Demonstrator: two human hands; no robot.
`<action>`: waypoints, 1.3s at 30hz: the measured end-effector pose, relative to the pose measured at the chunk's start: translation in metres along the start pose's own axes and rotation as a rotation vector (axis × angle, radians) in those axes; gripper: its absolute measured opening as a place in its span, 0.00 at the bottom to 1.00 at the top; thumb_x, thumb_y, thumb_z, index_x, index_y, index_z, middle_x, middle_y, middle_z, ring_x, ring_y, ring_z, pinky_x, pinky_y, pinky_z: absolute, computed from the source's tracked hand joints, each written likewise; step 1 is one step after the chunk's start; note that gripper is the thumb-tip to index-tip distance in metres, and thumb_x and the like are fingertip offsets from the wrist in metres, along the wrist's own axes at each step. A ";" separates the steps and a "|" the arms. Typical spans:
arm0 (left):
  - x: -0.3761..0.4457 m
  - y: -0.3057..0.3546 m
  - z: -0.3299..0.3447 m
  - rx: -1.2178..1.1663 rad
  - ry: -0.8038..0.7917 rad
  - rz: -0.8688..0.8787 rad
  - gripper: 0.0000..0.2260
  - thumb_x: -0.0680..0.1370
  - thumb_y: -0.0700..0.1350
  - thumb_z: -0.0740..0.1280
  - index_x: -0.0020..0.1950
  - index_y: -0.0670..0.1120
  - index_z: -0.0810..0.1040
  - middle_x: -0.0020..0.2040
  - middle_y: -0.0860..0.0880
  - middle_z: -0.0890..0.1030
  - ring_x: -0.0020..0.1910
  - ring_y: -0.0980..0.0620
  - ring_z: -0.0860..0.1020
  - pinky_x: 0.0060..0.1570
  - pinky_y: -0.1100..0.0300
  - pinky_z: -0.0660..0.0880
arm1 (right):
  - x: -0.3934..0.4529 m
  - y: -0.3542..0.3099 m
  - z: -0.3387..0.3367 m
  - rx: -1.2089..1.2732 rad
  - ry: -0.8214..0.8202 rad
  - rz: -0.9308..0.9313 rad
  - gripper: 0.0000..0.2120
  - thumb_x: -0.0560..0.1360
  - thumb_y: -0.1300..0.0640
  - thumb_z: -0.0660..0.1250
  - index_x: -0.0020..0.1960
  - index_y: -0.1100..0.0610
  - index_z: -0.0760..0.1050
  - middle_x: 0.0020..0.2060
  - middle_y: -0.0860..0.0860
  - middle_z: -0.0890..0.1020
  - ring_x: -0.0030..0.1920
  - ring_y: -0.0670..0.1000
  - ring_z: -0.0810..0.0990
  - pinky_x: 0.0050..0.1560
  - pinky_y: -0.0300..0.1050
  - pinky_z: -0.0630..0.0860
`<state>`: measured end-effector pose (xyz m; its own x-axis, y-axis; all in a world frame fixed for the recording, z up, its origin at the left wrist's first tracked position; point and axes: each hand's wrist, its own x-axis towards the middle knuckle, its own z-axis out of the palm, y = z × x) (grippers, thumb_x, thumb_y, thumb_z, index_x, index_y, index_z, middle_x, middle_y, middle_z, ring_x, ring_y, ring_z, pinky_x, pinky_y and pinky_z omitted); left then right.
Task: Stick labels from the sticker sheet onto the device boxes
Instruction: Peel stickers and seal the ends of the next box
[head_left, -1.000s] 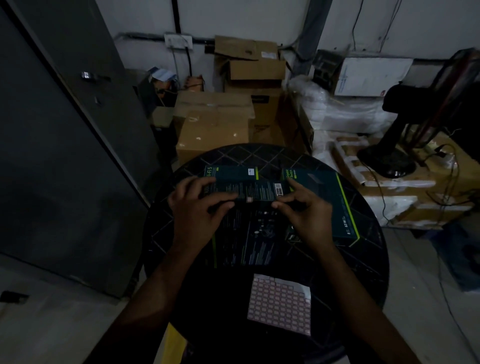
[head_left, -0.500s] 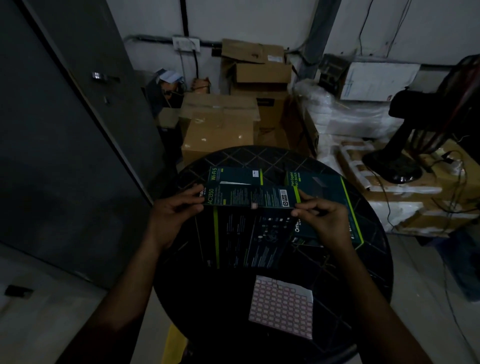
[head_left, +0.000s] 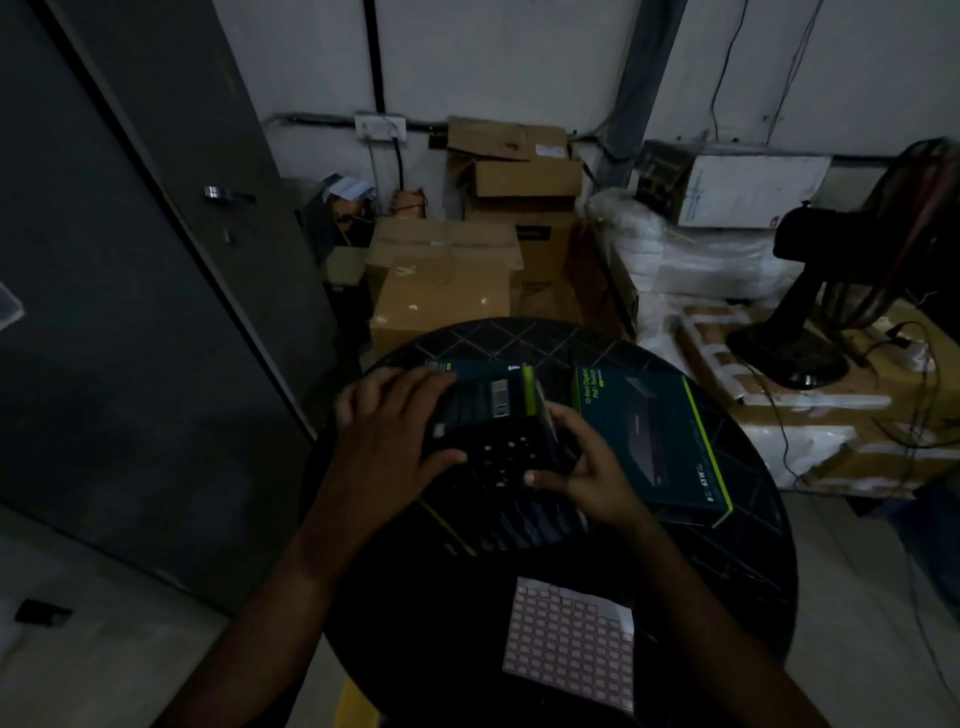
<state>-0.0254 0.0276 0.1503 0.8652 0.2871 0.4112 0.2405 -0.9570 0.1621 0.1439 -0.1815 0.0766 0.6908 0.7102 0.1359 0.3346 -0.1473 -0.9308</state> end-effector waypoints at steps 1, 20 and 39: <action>0.002 0.013 -0.006 0.051 0.000 0.078 0.39 0.68 0.65 0.71 0.76 0.57 0.63 0.77 0.55 0.64 0.72 0.46 0.63 0.66 0.46 0.58 | 0.003 -0.010 0.003 -0.029 -0.009 -0.033 0.38 0.66 0.62 0.82 0.72 0.54 0.70 0.67 0.52 0.75 0.68 0.48 0.76 0.66 0.47 0.75; 0.052 -0.005 0.010 -0.040 -0.431 0.195 0.38 0.57 0.67 0.77 0.64 0.56 0.75 0.59 0.55 0.80 0.58 0.51 0.77 0.58 0.56 0.71 | -0.006 -0.031 -0.025 -0.720 -0.237 -0.178 0.40 0.65 0.40 0.76 0.73 0.34 0.61 0.64 0.41 0.76 0.63 0.47 0.74 0.61 0.51 0.74; 0.030 0.029 0.028 -0.518 -0.191 0.342 0.40 0.73 0.55 0.74 0.77 0.67 0.51 0.70 0.49 0.71 0.68 0.50 0.69 0.65 0.53 0.68 | 0.003 -0.088 -0.030 -0.578 0.083 -0.546 0.22 0.61 0.49 0.84 0.52 0.52 0.84 0.59 0.51 0.78 0.59 0.55 0.78 0.56 0.49 0.76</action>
<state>0.0198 0.0068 0.1419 0.9299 -0.0884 0.3571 -0.2643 -0.8357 0.4815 0.1358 -0.1872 0.1694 0.3712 0.7349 0.5675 0.9029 -0.1429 -0.4055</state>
